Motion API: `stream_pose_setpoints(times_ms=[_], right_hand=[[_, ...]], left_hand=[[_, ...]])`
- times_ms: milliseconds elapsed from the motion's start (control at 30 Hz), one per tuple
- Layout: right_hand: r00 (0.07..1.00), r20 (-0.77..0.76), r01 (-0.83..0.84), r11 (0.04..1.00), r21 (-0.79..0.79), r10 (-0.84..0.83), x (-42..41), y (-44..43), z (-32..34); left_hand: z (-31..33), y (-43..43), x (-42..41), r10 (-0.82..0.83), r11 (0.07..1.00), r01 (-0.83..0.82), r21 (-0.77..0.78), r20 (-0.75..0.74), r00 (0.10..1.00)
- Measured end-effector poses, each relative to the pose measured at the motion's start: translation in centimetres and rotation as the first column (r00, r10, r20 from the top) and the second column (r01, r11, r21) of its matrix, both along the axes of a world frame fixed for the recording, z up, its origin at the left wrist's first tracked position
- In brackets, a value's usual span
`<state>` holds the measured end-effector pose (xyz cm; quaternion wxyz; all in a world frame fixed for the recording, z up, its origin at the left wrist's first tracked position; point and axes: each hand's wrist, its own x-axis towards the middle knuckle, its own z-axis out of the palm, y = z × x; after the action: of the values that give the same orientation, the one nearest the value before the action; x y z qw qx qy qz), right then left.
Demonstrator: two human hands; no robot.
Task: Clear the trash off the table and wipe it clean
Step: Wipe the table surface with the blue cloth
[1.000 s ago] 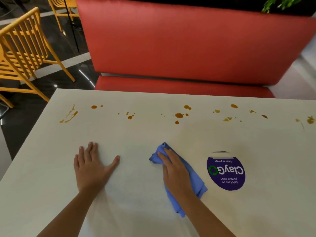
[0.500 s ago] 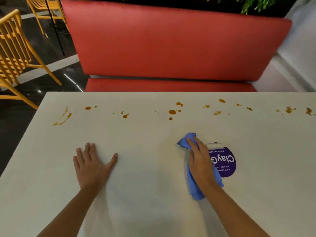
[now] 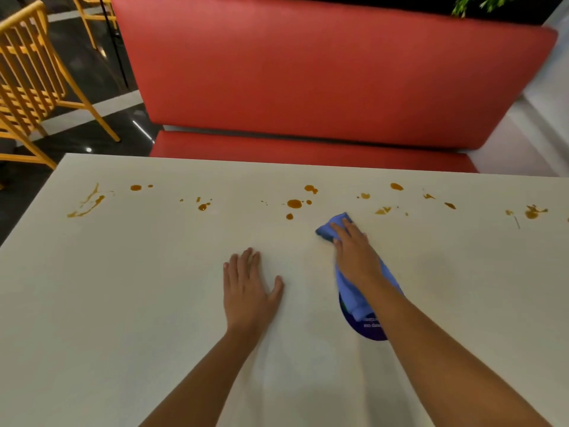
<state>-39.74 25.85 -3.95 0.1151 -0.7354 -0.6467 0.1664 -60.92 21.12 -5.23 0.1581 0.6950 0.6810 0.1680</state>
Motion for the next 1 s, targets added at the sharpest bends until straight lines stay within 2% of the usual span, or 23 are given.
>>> stream_pose_setpoints(times_ms=[233, 333, 400, 467, 533, 667, 767, 867, 1000], right_hand=[[0.963, -0.172, 0.222, 0.973, 0.068, -0.208, 11.0, -5.6, -0.4], [0.946, -0.204, 0.272, 0.958, 0.090, -0.250, 12.2, -7.6, -0.7], [0.946, -0.182, 0.289, 0.952, 0.104, -0.267, 11.9, -7.7, -1.1], [0.956, -0.144, 0.273, 0.956, 0.107, -0.257, 11.0, -6.9, -1.2], [0.977, -0.120, 0.191, 0.975, 0.114, -0.177, 10.0, -5.4, -1.2], [0.992, -0.122, -0.012, 0.997, 0.082, 0.022, 8.2, -2.4, -1.2], [0.981, -0.157, -0.093, 0.988, 0.121, 0.112, 9.0, -0.4, -1.3], [0.970, -0.206, -0.100, 0.986, 0.135, 0.127, 11.3, 1.3, -1.4], [0.966, -0.257, 0.029, 0.992, 0.120, 0.003, 15.7, 2.0, -0.9]], left_hand=[[0.4, 2.0, 6.8, -0.062, 0.997, 0.060, -0.050, -0.036, 0.997], [0.4, 3.0, 9.6, -0.047, 0.994, 0.044, -0.096, -0.039, 0.998], [0.1, 3.4, 11.2, -0.014, 0.991, 0.000, -0.136, -0.104, 0.994], [-0.2, 3.4, 12.2, 0.024, 0.991, -0.048, -0.128, -0.178, 0.984], [-0.3, 3.3, 12.5, 0.051, 0.992, -0.074, -0.099, -0.212, 0.976], [-0.4, 3.3, 12.7, 0.081, 0.993, -0.097, -0.069, -0.204, 0.976], [-0.5, 3.3, 12.8, 0.094, 0.992, -0.109, -0.063, -0.204, 0.974], [-0.3, 3.3, 12.8, 0.100, 0.991, -0.115, -0.062, -0.202, 0.974], [-0.3, 3.3, 12.8, 0.107, 0.991, -0.122, -0.059, -0.213, 0.971]])
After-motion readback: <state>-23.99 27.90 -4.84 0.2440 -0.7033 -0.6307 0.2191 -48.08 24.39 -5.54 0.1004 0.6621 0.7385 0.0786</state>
